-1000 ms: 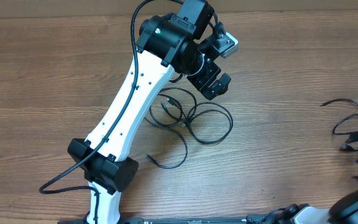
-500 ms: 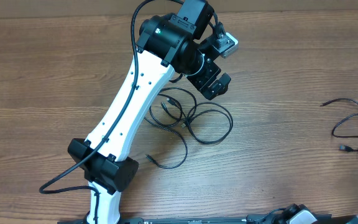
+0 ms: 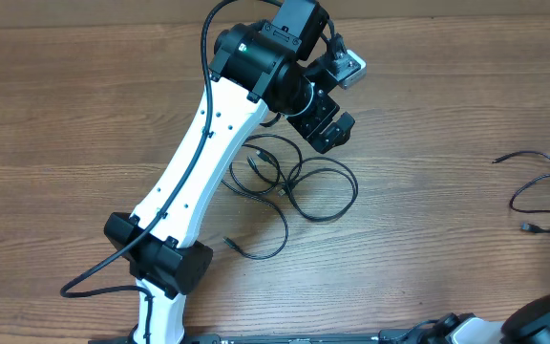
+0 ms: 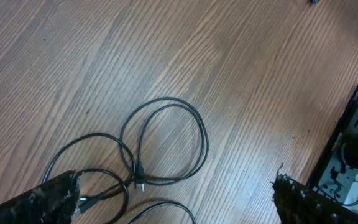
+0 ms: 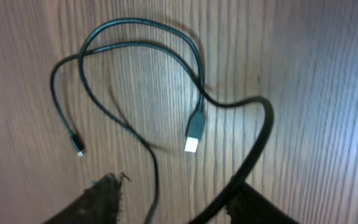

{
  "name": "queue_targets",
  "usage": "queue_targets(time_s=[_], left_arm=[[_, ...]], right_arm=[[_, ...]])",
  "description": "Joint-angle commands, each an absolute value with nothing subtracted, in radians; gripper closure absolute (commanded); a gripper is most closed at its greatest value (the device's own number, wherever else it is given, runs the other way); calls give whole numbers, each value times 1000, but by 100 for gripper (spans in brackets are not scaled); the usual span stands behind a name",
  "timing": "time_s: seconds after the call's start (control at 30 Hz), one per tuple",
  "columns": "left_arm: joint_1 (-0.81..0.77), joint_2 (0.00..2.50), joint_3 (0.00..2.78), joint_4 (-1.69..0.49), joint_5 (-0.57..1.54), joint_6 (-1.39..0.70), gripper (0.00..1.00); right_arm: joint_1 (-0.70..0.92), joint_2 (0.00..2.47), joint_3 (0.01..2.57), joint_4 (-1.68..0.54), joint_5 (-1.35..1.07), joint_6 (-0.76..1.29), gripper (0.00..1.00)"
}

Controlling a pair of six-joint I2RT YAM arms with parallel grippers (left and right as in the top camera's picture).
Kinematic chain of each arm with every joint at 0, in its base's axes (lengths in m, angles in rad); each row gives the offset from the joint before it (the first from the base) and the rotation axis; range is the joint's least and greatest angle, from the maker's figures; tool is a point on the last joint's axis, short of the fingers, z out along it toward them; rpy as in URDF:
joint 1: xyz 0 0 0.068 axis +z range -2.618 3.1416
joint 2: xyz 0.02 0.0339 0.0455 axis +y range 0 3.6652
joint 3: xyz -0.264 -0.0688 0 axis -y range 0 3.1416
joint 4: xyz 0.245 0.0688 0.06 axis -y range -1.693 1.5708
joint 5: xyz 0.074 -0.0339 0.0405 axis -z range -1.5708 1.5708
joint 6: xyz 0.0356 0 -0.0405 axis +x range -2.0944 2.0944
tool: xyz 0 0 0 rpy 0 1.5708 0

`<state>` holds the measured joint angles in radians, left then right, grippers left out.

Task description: Untangle cables

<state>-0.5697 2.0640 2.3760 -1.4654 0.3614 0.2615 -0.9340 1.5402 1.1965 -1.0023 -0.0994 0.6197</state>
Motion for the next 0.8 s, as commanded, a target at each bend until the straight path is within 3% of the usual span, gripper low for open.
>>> queue_targets(time_s=[0.0,0.03,0.3,0.47,0.5,0.53,0.63,0.77], left_arm=[[-576,2055,2390,-1462,355,254,0],[-576,2055,2390,-1462,355,254,0],[-576,2055,2390,-1462,355,254,0],[-576,2055,2390,-1462,355,254,0],[-576,2055,2390,-1462,355,254,0],[-576,2055,2390,-1462,355,254,0],[-576,2055,2390,-1462,355,254,0],[-576,2055,2390,-1462,355,254,0]], right_arm=[[-931,1551,1198,-905,-83,628,91],[-931,1551,1201,-863,-83,628,96],[-956,1551,1304,-440,-123,437,96],[-956,1551,1308,-436,84,429,96],[-956,1552,1308,-458,127,429,85],[-956,1552,1308,-467,131,429,55],[-955,1550,1309,-477,85,440,4],[-938,1517,1310,-473,-68,440,0]])
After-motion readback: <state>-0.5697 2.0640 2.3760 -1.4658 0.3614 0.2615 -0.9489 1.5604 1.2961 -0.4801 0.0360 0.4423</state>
